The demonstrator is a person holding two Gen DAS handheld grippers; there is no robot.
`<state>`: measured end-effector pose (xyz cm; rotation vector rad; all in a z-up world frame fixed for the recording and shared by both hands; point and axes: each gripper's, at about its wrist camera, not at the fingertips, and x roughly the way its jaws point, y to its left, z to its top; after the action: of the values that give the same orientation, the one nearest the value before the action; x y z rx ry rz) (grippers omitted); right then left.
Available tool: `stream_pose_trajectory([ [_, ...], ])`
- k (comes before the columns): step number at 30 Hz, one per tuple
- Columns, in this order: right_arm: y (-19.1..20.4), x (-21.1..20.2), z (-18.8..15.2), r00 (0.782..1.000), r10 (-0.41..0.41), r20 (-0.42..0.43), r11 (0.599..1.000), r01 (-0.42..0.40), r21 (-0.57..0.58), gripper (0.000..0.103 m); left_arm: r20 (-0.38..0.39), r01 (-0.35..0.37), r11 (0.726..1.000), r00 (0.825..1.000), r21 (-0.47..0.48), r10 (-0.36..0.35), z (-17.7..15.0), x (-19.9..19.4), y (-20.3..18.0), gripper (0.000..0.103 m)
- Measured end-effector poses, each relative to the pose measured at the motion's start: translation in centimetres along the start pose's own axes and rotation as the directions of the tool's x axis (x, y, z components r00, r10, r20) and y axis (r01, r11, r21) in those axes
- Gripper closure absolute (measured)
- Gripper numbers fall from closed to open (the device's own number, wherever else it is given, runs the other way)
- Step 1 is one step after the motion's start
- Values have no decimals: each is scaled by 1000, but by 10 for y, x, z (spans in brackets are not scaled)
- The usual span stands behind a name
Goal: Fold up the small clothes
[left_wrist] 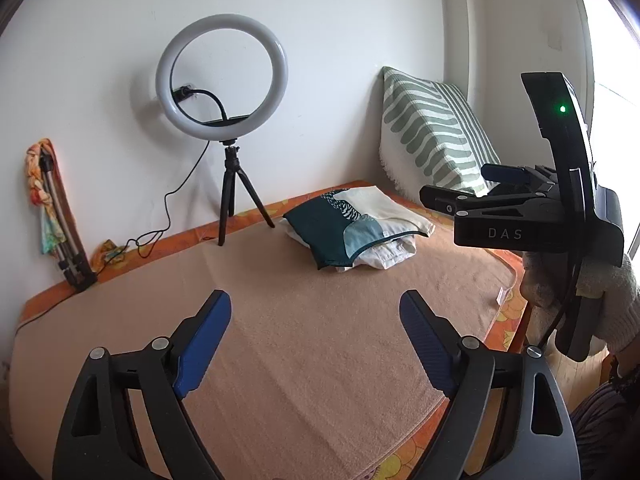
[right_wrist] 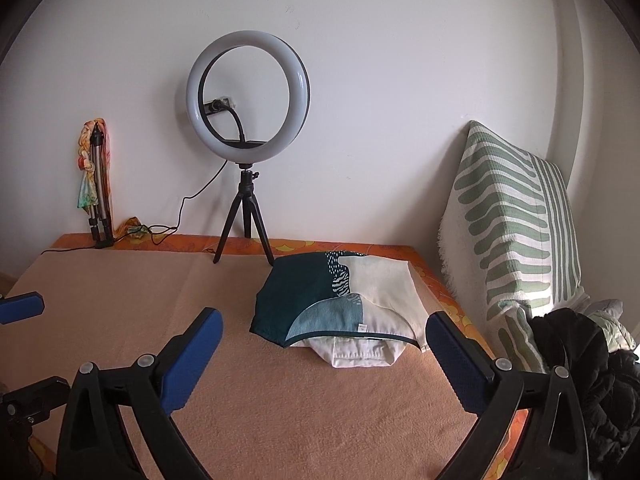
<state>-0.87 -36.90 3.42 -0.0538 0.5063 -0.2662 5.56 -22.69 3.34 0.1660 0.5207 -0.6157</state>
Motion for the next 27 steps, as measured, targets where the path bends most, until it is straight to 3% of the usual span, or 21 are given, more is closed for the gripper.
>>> stream_pose_trajectory([
  [4, 7, -6, -17, 1000, -10, -5, 1000, 10, 26, 0, 10, -11, 1000, 1000, 23, 11, -11, -6, -1, 8],
  [8, 10, -3, -30, 1000, -19, -18, 999, 20, 46, 0, 29, -28, 999, 999, 32, 27, -19, -10, 0, 8],
  [11, 12, 1, -35, 999, -28, -20, 999, 29, 46, 0, 23, -39, 999, 999, 36, 38, -24, -10, 1, 0],
  [16, 12, 8, -41, 999, -39, -13, 997, 40, 73, 0, -6, -95, 994, 995, 48, 96, -28, -5, 5, 0],
  [20, 15, 13, -42, 999, -39, -16, 997, 40, 64, 0, -52, -87, 996, 995, 16, 88, -33, 0, 9, 0],
  [27, 17, 18, -47, 999, -34, -29, 998, 36, 47, 0, -57, -96, 995, 994, 19, 97, -37, -2, 7, 0],
])
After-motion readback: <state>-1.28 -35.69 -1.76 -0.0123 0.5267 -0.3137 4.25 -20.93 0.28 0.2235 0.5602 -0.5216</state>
